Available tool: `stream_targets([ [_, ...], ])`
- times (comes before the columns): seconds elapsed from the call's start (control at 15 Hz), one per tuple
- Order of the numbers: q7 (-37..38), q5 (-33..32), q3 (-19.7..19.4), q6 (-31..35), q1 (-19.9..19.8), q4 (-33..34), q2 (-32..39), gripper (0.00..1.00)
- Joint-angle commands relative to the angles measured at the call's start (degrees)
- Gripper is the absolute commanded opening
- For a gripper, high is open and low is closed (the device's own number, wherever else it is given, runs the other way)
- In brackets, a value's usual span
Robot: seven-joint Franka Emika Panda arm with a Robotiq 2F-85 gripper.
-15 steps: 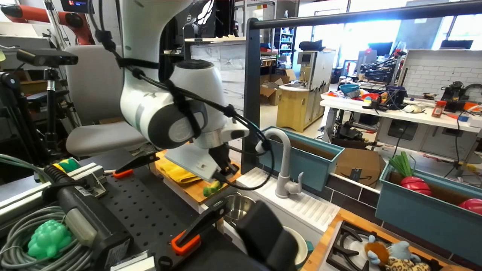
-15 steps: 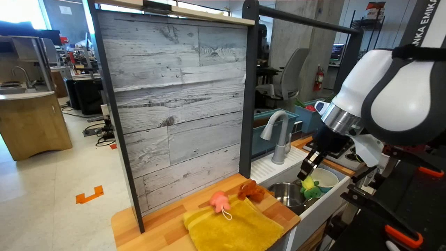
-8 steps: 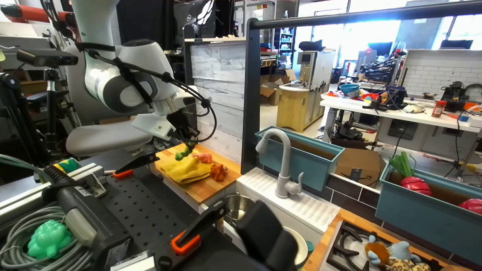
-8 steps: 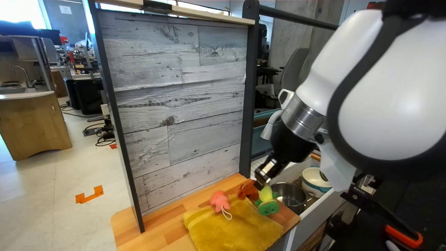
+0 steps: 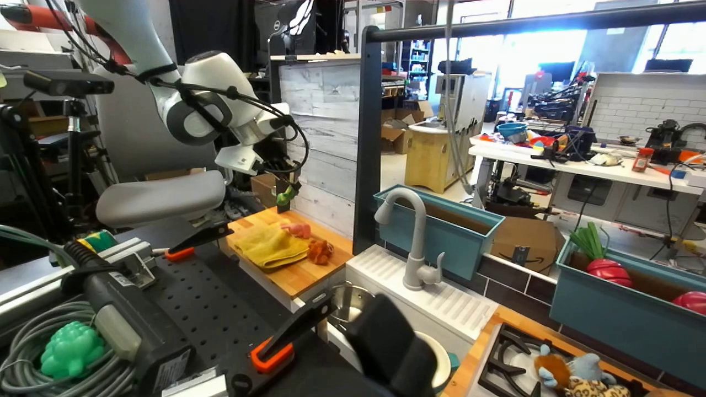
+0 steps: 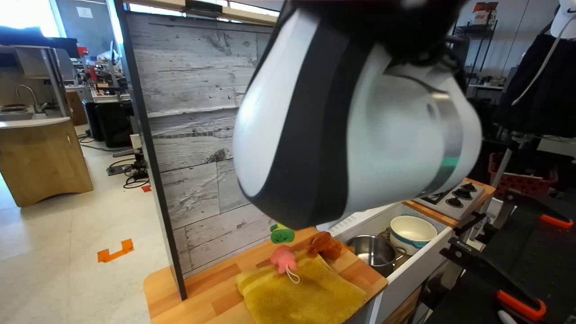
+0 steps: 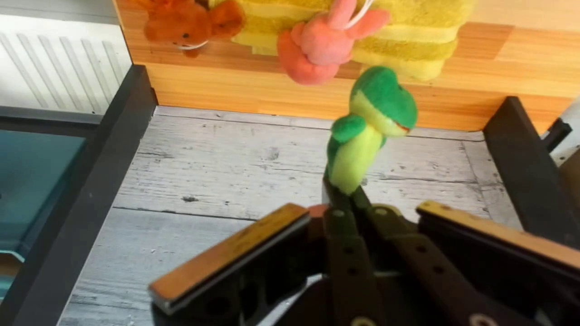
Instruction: Wipe the counter with the towel. Remove the things from the dishes in the sink and put them on the counter and the stove
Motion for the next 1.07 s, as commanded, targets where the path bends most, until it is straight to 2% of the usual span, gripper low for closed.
stream_targets([
  [0.0,12.8,-2.4,-15.4,-11.4,10.3,8.9,13.3,0.01],
  [0.07,17.2,-4.0,-19.7,-17.2,12.8,10.6,15.6,0.29],
  [0.13,21.3,-6.6,-22.8,-22.1,14.5,11.9,16.8,0.31],
  [0.27,24.4,-10.9,-25.1,-31.6,14.5,14.8,16.3,0.44],
  [0.33,28.7,-19.8,-21.6,-32.0,10.9,14.4,11.9,0.51],
  [0.53,31.3,-32.4,-16.2,-37.4,6.0,14.4,4.3,0.72],
  [0.73,34.9,-44.2,-13.3,-47.7,3.0,11.4,-3.0,0.95],
  [0.8,34.8,-47.5,-12.0,-51.1,1.5,10.3,-6.0,0.99],
  [1.0,33.7,-56.4,-8.0,-61.8,-4.3,7.3,-14.4,1.00],
])
